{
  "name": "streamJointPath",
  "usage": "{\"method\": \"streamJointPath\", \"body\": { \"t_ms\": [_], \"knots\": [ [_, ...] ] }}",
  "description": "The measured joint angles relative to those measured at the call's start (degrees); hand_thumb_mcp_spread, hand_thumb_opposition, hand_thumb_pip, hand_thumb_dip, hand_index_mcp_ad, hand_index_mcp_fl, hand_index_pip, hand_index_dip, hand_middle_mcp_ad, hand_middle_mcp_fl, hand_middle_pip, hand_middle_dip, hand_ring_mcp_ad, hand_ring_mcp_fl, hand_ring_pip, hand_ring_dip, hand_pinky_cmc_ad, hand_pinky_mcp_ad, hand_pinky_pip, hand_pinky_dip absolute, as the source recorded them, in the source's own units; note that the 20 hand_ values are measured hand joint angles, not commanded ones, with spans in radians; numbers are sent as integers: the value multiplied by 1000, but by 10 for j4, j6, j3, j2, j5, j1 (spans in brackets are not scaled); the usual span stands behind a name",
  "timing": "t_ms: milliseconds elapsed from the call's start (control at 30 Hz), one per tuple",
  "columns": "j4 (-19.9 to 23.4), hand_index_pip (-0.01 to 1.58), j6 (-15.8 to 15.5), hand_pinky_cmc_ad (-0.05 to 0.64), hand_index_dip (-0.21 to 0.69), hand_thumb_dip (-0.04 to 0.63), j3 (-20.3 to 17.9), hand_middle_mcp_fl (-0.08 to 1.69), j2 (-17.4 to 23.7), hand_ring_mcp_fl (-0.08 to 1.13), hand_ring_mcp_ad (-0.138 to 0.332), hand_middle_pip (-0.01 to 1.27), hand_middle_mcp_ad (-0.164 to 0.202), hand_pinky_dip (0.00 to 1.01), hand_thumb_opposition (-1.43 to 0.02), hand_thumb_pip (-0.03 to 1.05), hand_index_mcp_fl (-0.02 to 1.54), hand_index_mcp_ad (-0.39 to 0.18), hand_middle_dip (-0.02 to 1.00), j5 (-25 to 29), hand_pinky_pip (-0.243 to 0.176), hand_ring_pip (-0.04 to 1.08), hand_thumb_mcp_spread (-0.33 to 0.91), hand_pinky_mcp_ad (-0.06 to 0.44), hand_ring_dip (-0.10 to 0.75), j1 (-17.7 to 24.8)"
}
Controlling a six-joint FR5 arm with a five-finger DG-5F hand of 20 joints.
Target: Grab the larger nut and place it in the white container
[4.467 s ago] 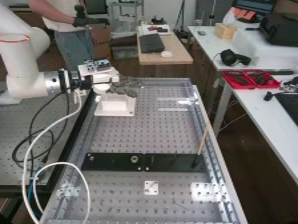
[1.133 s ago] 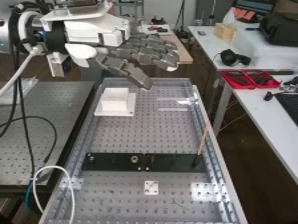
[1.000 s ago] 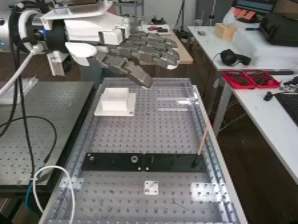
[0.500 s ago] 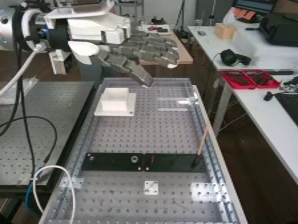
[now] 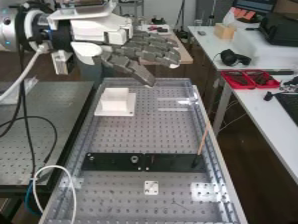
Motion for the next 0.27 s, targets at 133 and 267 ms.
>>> {"method": "streamJointPath", "body": {
  "t_ms": [133, 267],
  "knots": [
    [1, 314, 1, 379, -31, 182, 0, 58, 1, -2, 162, 126, 82, 637, -822, 668, 37, -98, 253, -1, -106, 87, 145, 326, 150, 0],
    [1, 314, -2, 379, -31, 180, -2, 58, 2, -2, 162, 126, 86, 637, -822, 670, 37, -98, 253, -1, -106, 87, 145, 328, 147, 0]
  ]
}}
